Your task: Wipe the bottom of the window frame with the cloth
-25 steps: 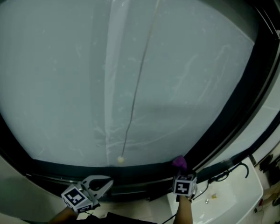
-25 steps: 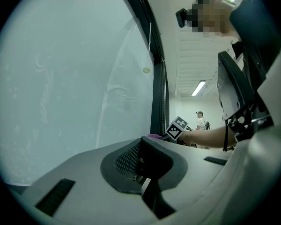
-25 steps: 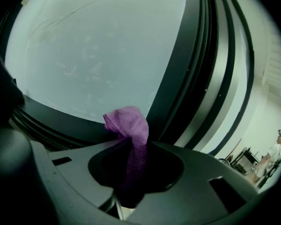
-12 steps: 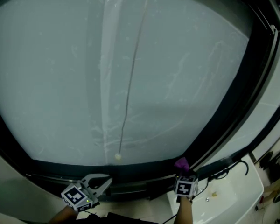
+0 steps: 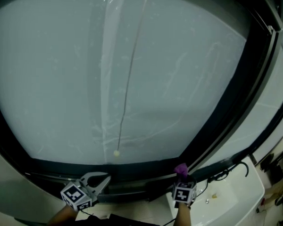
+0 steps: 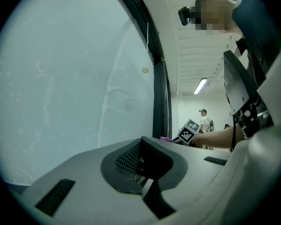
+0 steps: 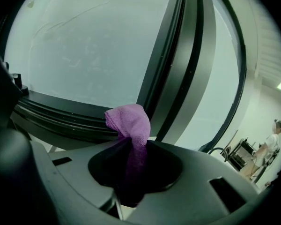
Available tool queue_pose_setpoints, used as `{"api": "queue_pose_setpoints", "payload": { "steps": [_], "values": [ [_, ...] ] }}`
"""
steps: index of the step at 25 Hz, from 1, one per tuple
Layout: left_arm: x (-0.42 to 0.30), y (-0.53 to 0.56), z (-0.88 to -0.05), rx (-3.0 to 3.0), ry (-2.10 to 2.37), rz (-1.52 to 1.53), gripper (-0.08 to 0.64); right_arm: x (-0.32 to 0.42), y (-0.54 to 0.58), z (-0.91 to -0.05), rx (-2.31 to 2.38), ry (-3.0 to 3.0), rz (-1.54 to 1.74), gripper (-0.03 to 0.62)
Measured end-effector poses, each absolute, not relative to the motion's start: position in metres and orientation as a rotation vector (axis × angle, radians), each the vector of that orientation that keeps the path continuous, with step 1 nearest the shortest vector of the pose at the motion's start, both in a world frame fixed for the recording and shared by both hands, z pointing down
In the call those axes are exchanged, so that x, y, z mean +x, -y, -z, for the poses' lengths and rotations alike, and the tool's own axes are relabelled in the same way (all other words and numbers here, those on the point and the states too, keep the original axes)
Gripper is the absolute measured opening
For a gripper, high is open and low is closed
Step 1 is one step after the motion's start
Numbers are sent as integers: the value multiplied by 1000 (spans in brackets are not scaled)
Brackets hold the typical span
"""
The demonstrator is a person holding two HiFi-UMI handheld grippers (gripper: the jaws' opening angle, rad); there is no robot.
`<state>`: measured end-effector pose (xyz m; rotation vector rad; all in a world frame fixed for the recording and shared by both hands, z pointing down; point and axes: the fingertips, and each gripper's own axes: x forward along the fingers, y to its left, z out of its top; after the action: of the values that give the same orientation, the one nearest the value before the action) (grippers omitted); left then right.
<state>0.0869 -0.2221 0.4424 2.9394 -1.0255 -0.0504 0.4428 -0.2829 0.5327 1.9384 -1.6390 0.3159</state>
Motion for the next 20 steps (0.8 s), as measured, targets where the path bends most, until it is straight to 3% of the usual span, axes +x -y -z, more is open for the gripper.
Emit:
{"api": "queue_pose_setpoints", "payload": {
  "steps": [20],
  "values": [
    [88,225,-442,2958,1159,33,-5,418,159,-496,2157,2083,-189,83]
  ]
}}
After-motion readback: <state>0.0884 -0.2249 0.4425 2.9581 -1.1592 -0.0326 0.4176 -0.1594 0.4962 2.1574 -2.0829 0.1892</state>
